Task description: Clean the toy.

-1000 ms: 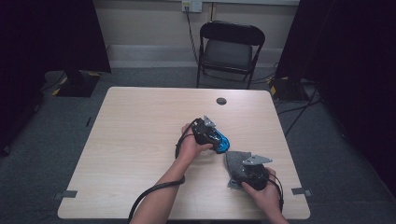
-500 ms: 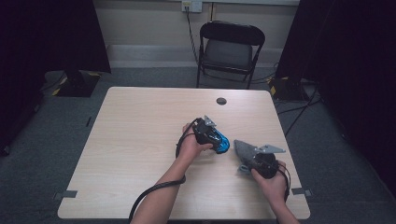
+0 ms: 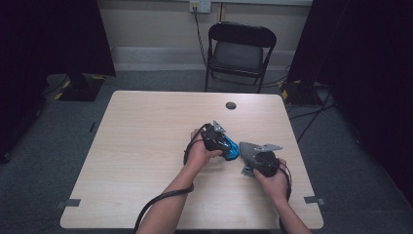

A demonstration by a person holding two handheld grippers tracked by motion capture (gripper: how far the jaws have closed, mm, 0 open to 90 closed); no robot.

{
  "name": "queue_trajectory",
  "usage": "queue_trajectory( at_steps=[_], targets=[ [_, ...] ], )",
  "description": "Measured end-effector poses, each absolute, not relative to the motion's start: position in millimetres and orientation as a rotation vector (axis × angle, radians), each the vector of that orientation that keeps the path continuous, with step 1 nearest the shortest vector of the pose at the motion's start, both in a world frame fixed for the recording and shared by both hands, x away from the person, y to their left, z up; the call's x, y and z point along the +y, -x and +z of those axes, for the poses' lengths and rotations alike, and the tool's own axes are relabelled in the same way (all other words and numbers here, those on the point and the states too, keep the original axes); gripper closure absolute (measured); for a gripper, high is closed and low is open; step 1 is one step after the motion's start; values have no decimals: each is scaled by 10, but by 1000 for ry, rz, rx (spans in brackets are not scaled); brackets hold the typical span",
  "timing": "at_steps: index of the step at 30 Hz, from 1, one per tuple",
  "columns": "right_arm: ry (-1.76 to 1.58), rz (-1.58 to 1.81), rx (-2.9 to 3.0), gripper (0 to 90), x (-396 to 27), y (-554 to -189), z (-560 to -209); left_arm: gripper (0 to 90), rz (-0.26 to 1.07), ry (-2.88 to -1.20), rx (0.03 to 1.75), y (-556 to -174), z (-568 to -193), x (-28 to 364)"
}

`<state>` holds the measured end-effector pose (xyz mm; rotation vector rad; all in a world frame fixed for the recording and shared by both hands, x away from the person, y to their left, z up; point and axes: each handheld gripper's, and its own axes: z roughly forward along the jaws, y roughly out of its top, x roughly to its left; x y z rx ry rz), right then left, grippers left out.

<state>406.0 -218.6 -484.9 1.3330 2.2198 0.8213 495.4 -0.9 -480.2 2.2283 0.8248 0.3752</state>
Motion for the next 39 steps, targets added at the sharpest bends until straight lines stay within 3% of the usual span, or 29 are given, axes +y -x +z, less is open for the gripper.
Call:
queue_trajectory(
  at_steps=[3,10,16,24,39],
  targets=[
    [-1327,852,2194,486,-2172,-4029,-4841,103,372,-2232,826,-4955,-4799,-12],
    [-1421,977,2107,430,-2352,-3924,-4683,105,373,-2234,827,-4957,-4796,-13],
    [-1423,923,2158,484,-2339,-3890,-4784,113,378,-2228,830,-4940,-4799,-12],
    [-1482,933,2106,685,-2399,-3984,-4880,115,377,-2226,830,-4938,-4800,-14],
    [-1348,888,2298,701,-2160,-3905,-4794,115,374,-2233,834,-4941,-4792,-25]
  ],
)
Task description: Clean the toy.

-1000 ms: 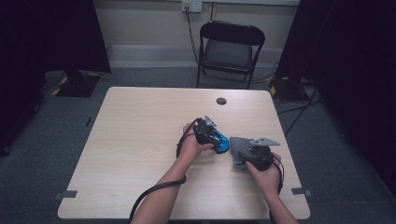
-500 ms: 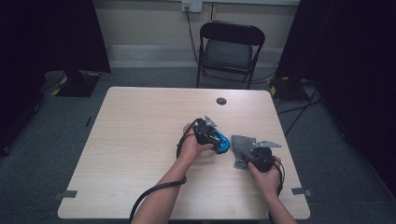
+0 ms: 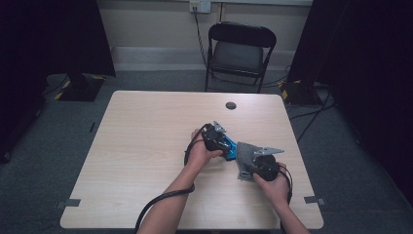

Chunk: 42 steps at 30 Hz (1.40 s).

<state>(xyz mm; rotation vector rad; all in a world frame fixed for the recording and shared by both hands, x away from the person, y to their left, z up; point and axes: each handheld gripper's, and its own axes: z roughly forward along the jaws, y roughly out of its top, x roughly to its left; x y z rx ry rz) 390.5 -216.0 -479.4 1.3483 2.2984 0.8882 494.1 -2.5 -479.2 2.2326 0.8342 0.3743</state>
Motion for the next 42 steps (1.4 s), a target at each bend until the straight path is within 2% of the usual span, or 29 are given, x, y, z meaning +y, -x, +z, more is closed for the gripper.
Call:
queue_trajectory(
  at_steps=[24,34,42],
  targets=[
    [-1256,985,2466,704,-1944,-3701,-4775,119,375,-2239,836,-4941,-4786,-29],
    [-1328,1104,2406,712,-2218,-3653,-4629,119,371,-2244,841,-4949,-4779,-37],
    [-1426,974,2286,712,-2533,-3779,-4627,120,372,-2242,839,-4943,-4782,-33]
  ],
)
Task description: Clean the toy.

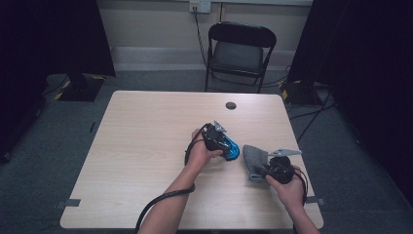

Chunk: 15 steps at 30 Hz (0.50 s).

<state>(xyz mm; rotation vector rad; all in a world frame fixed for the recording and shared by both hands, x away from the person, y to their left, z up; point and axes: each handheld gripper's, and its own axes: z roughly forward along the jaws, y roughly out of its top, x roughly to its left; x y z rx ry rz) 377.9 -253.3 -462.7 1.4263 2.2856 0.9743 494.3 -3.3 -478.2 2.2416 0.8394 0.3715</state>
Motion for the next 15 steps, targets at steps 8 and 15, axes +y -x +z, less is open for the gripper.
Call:
queue_trajectory(
  at_steps=[8,15],
  targets=[
    [-1447,850,2276,711,-2515,-3936,-4734,120,373,-2243,841,-4942,-4780,-35],
    [-1390,823,2324,707,-2335,-3941,-4733,121,375,-2237,837,-4934,-4786,-33]
  ],
)
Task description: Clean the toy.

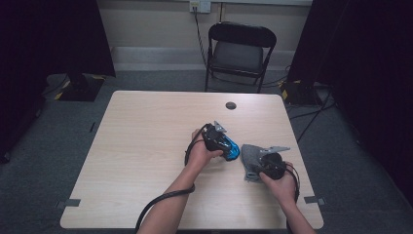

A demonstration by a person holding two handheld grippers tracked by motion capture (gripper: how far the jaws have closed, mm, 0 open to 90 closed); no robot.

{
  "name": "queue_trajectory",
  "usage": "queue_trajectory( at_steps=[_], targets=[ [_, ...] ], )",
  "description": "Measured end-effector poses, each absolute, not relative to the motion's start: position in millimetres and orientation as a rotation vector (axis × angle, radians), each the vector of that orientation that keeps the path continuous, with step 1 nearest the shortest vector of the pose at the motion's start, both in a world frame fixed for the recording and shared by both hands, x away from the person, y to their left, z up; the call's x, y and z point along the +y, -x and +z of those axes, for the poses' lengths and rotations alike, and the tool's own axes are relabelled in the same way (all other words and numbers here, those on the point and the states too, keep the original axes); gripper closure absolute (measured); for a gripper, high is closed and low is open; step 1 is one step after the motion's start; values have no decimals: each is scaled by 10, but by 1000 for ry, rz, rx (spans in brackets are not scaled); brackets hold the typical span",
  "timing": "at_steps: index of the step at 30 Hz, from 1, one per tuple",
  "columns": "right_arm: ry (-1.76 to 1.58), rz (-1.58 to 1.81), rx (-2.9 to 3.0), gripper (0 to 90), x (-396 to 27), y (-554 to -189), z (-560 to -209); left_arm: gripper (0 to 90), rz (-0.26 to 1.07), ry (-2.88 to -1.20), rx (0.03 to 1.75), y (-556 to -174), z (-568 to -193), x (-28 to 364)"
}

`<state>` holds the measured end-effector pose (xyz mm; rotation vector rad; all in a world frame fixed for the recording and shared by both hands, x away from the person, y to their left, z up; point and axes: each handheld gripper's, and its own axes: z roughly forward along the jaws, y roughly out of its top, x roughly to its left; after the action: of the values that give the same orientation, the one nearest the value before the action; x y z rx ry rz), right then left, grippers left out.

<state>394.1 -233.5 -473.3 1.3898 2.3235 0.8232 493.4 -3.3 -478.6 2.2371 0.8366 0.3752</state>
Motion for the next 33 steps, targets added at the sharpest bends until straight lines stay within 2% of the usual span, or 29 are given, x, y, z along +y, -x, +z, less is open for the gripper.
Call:
queue_trajectory(
  at_steps=[33],
  targets=[
    [-1205,945,2549,703,-1879,-3768,-4737,122,375,-2241,838,-4932,-4782,-39]
  ],
)
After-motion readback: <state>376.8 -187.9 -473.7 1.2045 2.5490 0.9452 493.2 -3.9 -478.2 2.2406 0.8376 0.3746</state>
